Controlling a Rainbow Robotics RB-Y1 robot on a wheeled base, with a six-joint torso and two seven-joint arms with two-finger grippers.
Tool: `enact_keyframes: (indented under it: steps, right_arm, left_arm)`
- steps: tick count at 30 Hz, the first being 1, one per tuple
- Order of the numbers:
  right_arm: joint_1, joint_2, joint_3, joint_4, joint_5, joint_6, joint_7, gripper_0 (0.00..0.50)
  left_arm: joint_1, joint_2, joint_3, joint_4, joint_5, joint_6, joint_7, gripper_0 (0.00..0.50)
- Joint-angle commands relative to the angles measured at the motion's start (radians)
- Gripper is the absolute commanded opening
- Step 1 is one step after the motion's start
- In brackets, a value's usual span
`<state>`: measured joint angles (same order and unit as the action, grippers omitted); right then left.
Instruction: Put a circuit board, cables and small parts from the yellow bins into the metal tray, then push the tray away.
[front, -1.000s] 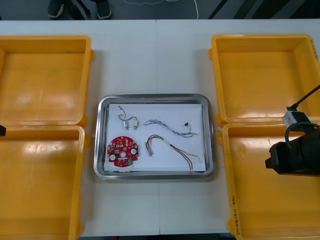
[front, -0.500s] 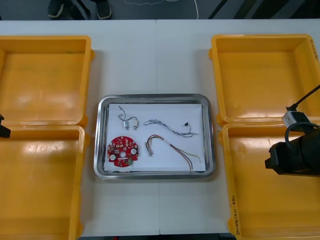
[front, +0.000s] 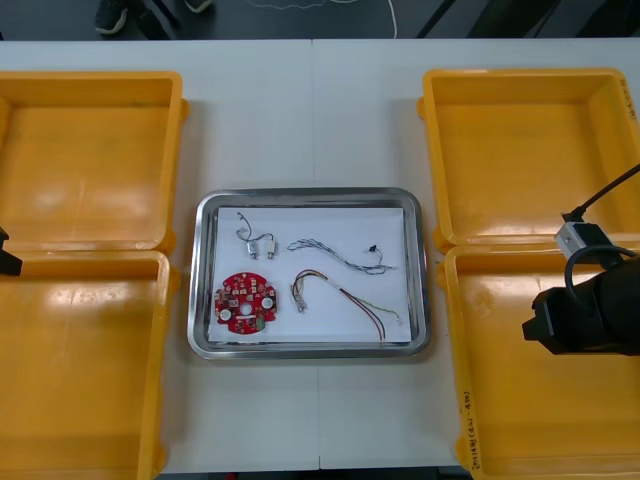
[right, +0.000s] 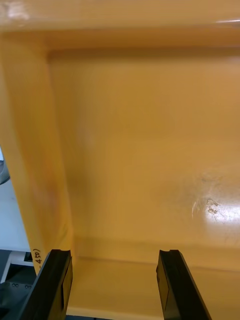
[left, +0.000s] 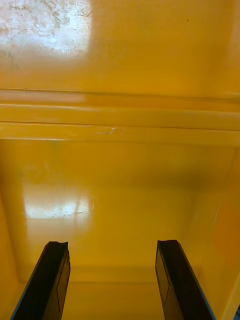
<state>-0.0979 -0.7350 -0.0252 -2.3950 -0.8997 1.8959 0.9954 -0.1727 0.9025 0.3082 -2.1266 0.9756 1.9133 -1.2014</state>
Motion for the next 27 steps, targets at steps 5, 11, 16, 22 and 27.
enact_keyframes:
  steps: [5, 11, 16, 22, 27]
  right_arm:
    - [-0.125, -0.014, 0.156, -0.032, -0.015, -0.004, 0.221, 0.493]
    - [-0.212, -0.006, 0.280, -0.032, -0.015, -0.009, 0.333, 0.493]
    - [-0.293, 0.017, 0.401, -0.032, 0.015, -0.027, 0.456, 0.495]
    - [-0.381, 0.062, 0.545, -0.032, 0.096, -0.034, 0.565, 0.493]
    - [-0.445, 0.103, 0.673, -0.027, 0.174, -0.043, 0.606, 0.493]
  left_arm:
    - [0.021, -0.008, 0.032, -0.027, -0.011, 0.007, -0.063, 0.500]
    - [0.021, -0.008, 0.032, -0.027, -0.011, 0.007, -0.063, 0.500]
    - [0.021, -0.008, 0.032, -0.027, -0.011, 0.007, -0.063, 0.500]
    - [0.021, -0.008, 0.032, -0.027, -0.011, 0.007, -0.063, 0.500]
    - [0.021, -0.008, 0.032, -0.027, -0.011, 0.007, -0.063, 0.500]
